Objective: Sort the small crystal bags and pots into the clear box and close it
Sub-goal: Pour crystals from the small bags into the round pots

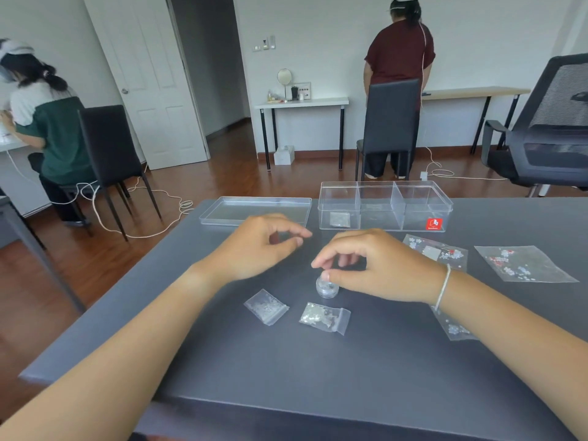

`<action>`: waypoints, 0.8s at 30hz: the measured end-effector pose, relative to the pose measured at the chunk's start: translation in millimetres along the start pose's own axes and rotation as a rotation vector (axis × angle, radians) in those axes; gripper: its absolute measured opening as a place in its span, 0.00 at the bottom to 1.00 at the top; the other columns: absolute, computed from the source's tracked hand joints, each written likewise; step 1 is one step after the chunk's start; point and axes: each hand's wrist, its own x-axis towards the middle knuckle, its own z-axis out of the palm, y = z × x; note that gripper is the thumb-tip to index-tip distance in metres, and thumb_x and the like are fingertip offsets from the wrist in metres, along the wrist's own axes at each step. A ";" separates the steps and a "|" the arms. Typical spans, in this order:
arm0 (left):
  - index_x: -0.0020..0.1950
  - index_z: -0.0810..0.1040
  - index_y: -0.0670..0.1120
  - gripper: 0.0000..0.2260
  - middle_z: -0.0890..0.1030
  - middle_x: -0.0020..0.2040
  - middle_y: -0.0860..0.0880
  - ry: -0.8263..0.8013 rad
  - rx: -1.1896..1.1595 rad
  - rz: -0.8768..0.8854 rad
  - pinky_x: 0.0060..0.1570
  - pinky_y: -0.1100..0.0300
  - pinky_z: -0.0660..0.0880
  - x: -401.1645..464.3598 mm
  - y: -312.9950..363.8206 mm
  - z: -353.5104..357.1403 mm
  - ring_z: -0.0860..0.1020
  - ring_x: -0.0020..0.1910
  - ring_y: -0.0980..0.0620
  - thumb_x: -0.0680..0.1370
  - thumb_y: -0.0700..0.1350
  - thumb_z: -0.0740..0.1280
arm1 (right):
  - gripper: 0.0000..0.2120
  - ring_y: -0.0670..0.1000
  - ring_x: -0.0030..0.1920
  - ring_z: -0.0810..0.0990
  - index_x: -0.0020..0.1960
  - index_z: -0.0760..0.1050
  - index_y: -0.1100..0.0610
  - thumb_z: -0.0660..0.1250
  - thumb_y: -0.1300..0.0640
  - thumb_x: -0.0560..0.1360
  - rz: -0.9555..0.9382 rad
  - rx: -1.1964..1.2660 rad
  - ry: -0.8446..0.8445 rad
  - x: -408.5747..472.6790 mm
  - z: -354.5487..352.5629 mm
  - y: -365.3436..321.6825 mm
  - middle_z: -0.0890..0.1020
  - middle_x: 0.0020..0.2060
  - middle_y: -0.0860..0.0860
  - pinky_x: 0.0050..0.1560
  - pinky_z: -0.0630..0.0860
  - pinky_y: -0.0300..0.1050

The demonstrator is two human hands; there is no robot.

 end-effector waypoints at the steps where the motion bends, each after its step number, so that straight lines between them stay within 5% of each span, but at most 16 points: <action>1: 0.49 0.81 0.56 0.07 0.80 0.44 0.58 -0.030 -0.019 -0.001 0.36 0.74 0.66 -7.1 0.0 -1.7 0.73 0.39 0.47 0.74 0.45 0.67 | 0.06 0.47 0.38 0.75 0.46 0.79 0.47 0.69 0.52 0.70 -0.010 -0.003 -0.026 -1.0 0.4 -2.9 0.80 0.39 0.43 0.44 0.74 0.41; 5: 0.46 0.82 0.57 0.08 0.80 0.44 0.58 -0.153 -0.071 -0.002 0.37 0.73 0.67 -32.5 -2.1 -10.6 0.71 0.37 0.58 0.73 0.44 0.70 | 0.06 0.43 0.33 0.72 0.44 0.78 0.45 0.69 0.47 0.67 -0.031 -0.056 -0.152 -4.4 1.3 -11.3 0.77 0.34 0.41 0.37 0.71 0.35; 9: 0.48 0.81 0.59 0.09 0.78 0.48 0.57 -0.257 -0.047 -0.027 0.37 0.73 0.66 -51.6 -4.3 -16.8 0.72 0.42 0.58 0.70 0.48 0.71 | 0.12 0.37 0.33 0.72 0.46 0.75 0.42 0.70 0.41 0.64 0.014 -0.157 -0.294 -8.6 0.8 -15.7 0.78 0.36 0.43 0.33 0.67 0.31; 16: 0.50 0.80 0.59 0.14 0.75 0.52 0.60 -0.354 0.040 -0.027 0.43 0.80 0.62 -62.5 1.1 -17.0 0.72 0.51 0.66 0.67 0.49 0.74 | 0.15 0.33 0.34 0.71 0.48 0.75 0.43 0.72 0.43 0.63 0.024 -0.226 -0.362 -10.7 1.3 -18.5 0.75 0.38 0.44 0.36 0.67 0.29; 24: 0.46 0.81 0.57 0.09 0.78 0.46 0.57 -0.317 0.043 -0.028 0.40 0.73 0.67 -63.6 3.8 -18.5 0.76 0.44 0.56 0.67 0.48 0.73 | 0.07 0.33 0.35 0.72 0.45 0.76 0.45 0.69 0.48 0.67 -0.006 -0.265 -0.366 -13.4 2.1 -22.4 0.77 0.38 0.44 0.35 0.67 0.27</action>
